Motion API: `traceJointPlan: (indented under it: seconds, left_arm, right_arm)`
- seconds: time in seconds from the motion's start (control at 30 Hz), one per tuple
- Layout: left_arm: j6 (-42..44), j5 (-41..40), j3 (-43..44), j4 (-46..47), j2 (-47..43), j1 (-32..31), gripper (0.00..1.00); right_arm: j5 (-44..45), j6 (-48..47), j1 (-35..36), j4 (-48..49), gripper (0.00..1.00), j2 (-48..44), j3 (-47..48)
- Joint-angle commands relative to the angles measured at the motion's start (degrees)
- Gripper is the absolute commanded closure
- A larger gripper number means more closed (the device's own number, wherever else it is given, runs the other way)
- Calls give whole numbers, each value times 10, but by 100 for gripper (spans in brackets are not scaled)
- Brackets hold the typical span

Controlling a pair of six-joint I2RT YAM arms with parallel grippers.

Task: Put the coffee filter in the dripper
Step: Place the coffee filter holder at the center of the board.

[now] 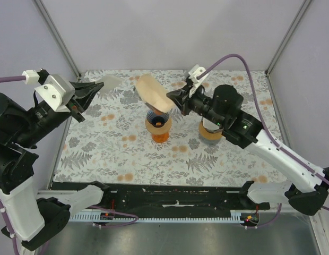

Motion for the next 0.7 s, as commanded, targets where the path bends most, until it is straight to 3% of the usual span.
traceJointPlan:
  seconds: [0.0,0.27,0.5,0.67]
  left_arm:
    - [-50,-55,-5,29,-1,1,98]
    - [-55,-62,-29,27,-6,0,98]
    - [-101,-133,-47,-23,6,1,98]
    - [-98,-149,-107,-43,5,0,98]
  right_arm:
    - [67,-6,-38,-21,100,-56,21]
    - [146,-7,-153,-63,100,-76,1]
    - [102,64,-382,-81,100,-57,-23]
    - [77,94,-502,-83,100,0,-63]
